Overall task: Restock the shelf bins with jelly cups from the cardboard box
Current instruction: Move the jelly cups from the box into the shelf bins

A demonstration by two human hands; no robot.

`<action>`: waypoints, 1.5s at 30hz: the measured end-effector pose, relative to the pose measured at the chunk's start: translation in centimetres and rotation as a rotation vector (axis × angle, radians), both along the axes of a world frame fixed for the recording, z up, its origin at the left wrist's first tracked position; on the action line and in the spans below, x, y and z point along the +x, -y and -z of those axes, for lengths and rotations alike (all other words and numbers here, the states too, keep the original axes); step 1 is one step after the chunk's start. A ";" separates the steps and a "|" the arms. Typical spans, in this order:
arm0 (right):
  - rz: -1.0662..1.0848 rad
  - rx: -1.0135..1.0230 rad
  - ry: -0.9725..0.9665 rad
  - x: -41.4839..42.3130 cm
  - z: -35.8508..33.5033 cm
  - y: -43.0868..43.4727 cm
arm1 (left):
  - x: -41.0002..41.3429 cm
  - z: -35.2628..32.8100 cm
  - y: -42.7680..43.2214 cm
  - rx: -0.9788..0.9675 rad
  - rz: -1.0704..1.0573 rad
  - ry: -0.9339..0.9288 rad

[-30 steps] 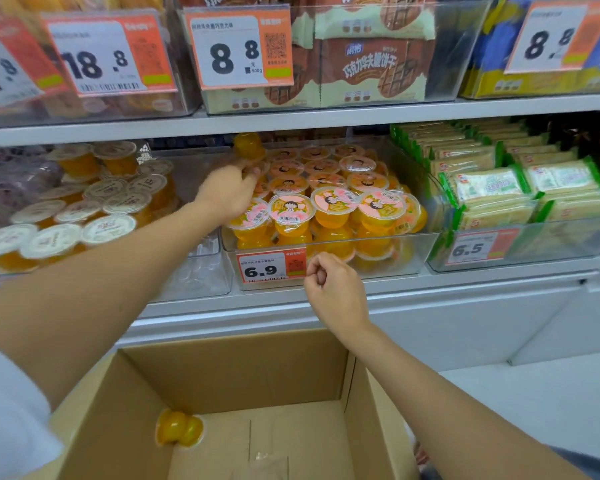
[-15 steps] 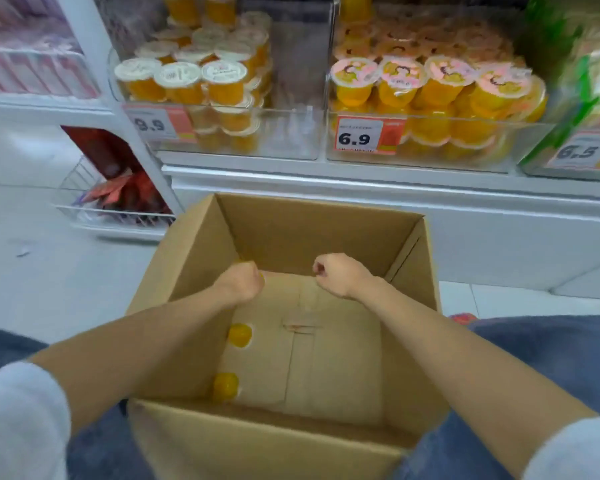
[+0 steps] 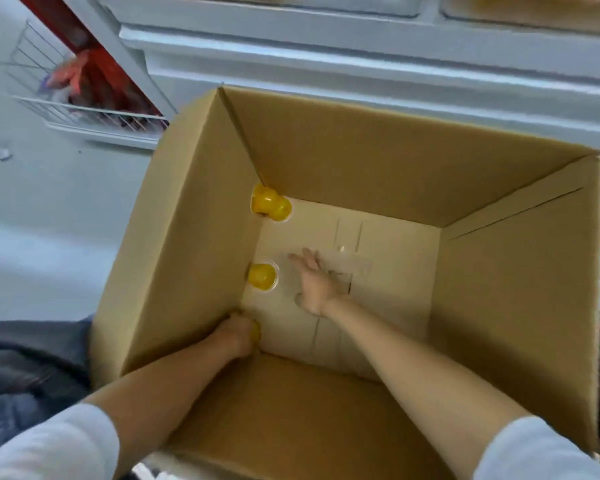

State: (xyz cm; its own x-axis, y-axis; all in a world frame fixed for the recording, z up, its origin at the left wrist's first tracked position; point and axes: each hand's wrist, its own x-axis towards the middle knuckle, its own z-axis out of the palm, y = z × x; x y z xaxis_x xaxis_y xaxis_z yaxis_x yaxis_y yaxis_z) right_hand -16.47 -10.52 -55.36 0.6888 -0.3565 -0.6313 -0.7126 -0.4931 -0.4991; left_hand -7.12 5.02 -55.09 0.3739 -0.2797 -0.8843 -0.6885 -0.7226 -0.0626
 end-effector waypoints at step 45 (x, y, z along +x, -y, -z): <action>0.538 -0.873 0.937 -10.5 -39.0 18.6 | -4.5 -39.4 27.7 -1.739 0.041 0.065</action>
